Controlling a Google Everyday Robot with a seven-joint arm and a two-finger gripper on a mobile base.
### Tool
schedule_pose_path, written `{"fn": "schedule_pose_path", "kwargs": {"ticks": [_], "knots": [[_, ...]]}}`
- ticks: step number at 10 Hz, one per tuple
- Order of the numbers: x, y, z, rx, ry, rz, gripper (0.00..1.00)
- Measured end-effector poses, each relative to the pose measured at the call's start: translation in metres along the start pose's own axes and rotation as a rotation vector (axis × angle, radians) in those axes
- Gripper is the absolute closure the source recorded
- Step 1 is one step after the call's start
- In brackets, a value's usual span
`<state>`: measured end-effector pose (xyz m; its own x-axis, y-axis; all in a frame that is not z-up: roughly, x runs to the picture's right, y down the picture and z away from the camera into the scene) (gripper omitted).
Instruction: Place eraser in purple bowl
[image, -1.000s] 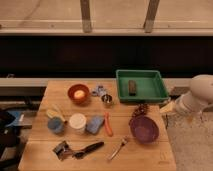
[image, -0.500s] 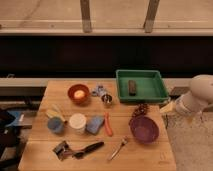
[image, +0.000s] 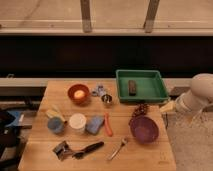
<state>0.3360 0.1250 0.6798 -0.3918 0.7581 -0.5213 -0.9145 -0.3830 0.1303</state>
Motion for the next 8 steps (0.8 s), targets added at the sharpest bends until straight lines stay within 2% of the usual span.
{"fn": "schedule_pose_path", "kwargs": {"ticks": [2,4,6,7,8], "knots": [[-0.022,0.023,0.007,-0.017,0.010,-0.045,0.20],[-0.044,0.066,0.017,-0.039,0.013,-0.135,0.20],[-0.063,0.103,0.021,-0.074,-0.029,-0.236,0.20],[-0.073,0.124,0.019,-0.110,-0.069,-0.313,0.20],[-0.084,0.141,0.014,-0.161,-0.117,-0.378,0.20]]}}
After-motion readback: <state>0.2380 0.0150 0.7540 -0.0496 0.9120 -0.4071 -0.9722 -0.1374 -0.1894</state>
